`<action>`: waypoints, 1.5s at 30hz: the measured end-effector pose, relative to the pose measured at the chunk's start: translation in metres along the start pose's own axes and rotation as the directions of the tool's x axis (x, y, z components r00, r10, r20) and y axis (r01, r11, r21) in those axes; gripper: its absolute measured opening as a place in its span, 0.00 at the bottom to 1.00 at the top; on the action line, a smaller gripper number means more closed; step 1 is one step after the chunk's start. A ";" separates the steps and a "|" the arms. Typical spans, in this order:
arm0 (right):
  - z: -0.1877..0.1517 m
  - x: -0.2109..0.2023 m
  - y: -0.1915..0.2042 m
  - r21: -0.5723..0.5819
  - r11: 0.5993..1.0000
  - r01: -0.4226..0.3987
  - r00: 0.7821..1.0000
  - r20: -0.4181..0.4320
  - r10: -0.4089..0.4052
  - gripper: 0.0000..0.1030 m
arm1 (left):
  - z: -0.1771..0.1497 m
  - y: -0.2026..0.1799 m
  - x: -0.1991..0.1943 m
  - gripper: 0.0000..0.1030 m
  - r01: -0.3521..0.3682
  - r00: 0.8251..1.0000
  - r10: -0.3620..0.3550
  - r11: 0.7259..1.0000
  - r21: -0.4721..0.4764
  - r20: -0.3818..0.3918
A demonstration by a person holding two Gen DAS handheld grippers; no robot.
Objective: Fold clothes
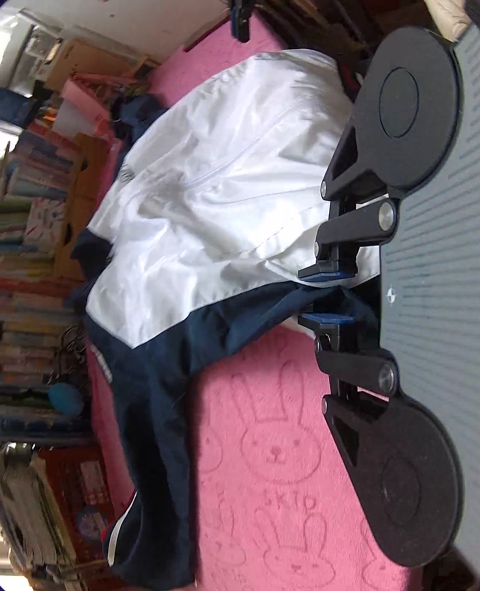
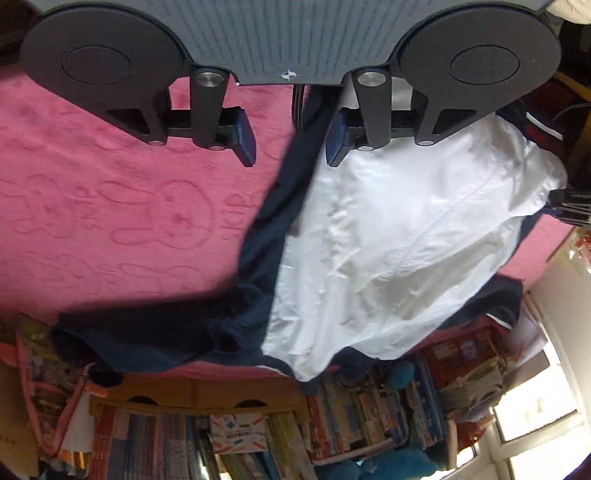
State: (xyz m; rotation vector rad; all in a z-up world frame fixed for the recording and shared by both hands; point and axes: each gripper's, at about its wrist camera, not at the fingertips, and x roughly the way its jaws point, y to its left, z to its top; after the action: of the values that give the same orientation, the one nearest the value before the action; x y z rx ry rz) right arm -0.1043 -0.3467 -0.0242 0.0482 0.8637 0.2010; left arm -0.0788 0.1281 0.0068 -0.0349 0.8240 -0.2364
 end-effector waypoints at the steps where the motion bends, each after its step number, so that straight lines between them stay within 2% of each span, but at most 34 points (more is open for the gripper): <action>1: 0.001 -0.006 -0.012 0.020 0.998 0.057 0.998 0.013 -0.058 0.56 | 0.007 0.008 -0.007 0.20 -0.039 0.998 0.040 0.999 -0.031 0.042; 3: 0.008 -0.015 -0.040 0.111 0.985 0.131 0.990 0.042 -0.136 0.64 | 0.025 0.012 -0.010 0.21 -0.092 0.989 0.097 0.995 -0.046 0.112; 5: 0.022 -0.017 -0.072 0.231 0.962 0.149 0.980 0.094 -0.174 0.68 | 0.046 0.008 -0.004 0.22 -0.128 0.976 0.131 0.991 -0.032 0.172; 8: 0.058 0.003 -0.100 0.340 0.928 0.155 0.957 0.183 -0.226 0.81 | 0.074 -0.021 0.036 0.27 -0.127 0.967 0.123 0.992 0.003 0.223; 11: 0.109 0.054 -0.104 0.384 0.907 0.172 0.944 0.200 -0.264 0.82 | 0.090 -0.041 0.090 0.27 -0.134 0.966 0.130 0.991 0.002 0.224; 13: 0.148 0.096 -0.092 0.364 0.902 0.231 0.923 0.212 -0.322 0.82 | 0.094 -0.049 0.122 0.27 -0.149 0.967 0.148 0.989 -0.011 0.208; 15: 0.177 0.134 -0.064 0.282 0.911 0.302 0.896 0.243 -0.372 0.82 | 0.094 -0.053 0.147 0.27 -0.191 0.964 0.189 0.981 -0.005 0.185; 17: 0.193 0.160 -0.043 0.188 0.933 0.306 0.891 0.288 -0.351 0.80 | 0.089 -0.054 0.166 0.27 -0.237 0.961 0.233 0.971 0.010 0.151; 18: 0.199 0.173 -0.032 0.138 0.946 0.293 0.901 0.291 -0.322 0.80 | 0.086 -0.052 0.172 0.28 -0.254 0.958 0.249 0.967 0.014 0.140; 19: 0.203 0.183 -0.024 0.103 0.957 0.272 0.918 0.271 -0.290 0.75 | 0.082 -0.050 0.175 0.29 -0.271 0.952 0.265 0.962 0.022 0.153; 21: 0.202 0.197 -0.019 0.069 0.973 0.222 0.949 0.213 -0.232 0.68 | 0.077 -0.048 0.178 0.35 -0.291 0.943 0.281 0.956 0.032 0.178; 22: 0.198 0.202 -0.021 0.064 0.973 0.222 0.954 0.191 -0.230 0.62 | 0.077 -0.047 0.178 0.36 -0.291 0.943 0.281 0.956 0.028 0.177; 26: 0.168 0.199 -0.055 0.102 0.936 0.336 0.929 0.124 -0.348 0.53 | 0.078 -0.044 0.178 0.41 -0.287 0.944 0.281 0.958 0.009 0.175; 28: 0.153 0.190 -0.085 0.170 0.910 0.378 0.913 0.093 -0.396 0.50 | 0.079 -0.042 0.178 0.46 -0.287 0.943 0.284 0.958 -0.005 0.172; 30: 0.129 0.172 -0.121 0.265 0.900 0.346 0.921 0.089 -0.380 0.47 | 0.080 -0.038 0.178 0.49 -0.275 0.947 0.275 0.961 -0.024 0.167; 32: 0.112 0.156 -0.138 0.322 0.878 0.353 0.911 0.093 -0.401 0.43 | 0.080 -0.034 0.178 0.51 -0.265 0.950 0.268 0.963 -0.041 0.163; 35: 0.092 0.138 -0.144 0.390 0.824 0.411 0.873 0.092 -0.479 0.45 | 0.080 -0.035 0.178 0.51 -0.268 0.949 0.271 0.963 -0.040 0.163; 36: 0.086 0.134 -0.146 0.420 0.794 0.440 0.851 0.087 -0.517 0.55 | 0.079 -0.035 0.179 0.51 -0.270 0.948 0.273 0.962 -0.038 0.164; 37: 0.079 0.130 -0.148 0.450 0.760 0.468 0.827 0.080 -0.557 0.71 | 0.079 -0.035 0.178 0.51 -0.269 0.948 0.272 0.962 -0.038 0.164; 38: 0.072 0.127 -0.150 0.480 0.724 0.495 0.801 0.072 -0.595 0.72 | 0.079 -0.034 0.178 0.51 -0.268 0.949 0.271 0.962 -0.039 0.163; 39: 0.064 0.124 -0.154 0.500 0.710 0.496 0.795 0.067 -0.603 0.72 | 0.079 -0.034 0.178 0.52 -0.268 0.949 0.271 0.963 -0.039 0.163; 40: 0.058 0.122 -0.155 0.501 0.716 0.485 0.800 0.077 -0.595 0.71 | 0.079 -0.034 0.179 0.52 -0.268 0.949 0.271 0.963 -0.040 0.163; 43: 0.049 0.106 -0.145 0.469 0.737 0.486 0.780 0.148 -0.608 0.71 | 0.078 -0.034 0.179 0.53 -0.274 0.947 0.276 0.961 -0.036 0.163; 45: 0.050 0.089 -0.143 0.485 0.727 0.486 0.741 0.211 -0.637 0.72 | 0.078 -0.034 0.180 0.55 -0.280 0.946 0.282 0.959 -0.037 0.163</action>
State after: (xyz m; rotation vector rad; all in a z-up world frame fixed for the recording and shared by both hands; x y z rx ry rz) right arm 0.0124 -0.4678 -0.0760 0.1937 0.4933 -0.5736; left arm 0.0894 0.0500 -0.0655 0.0501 0.6543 0.0418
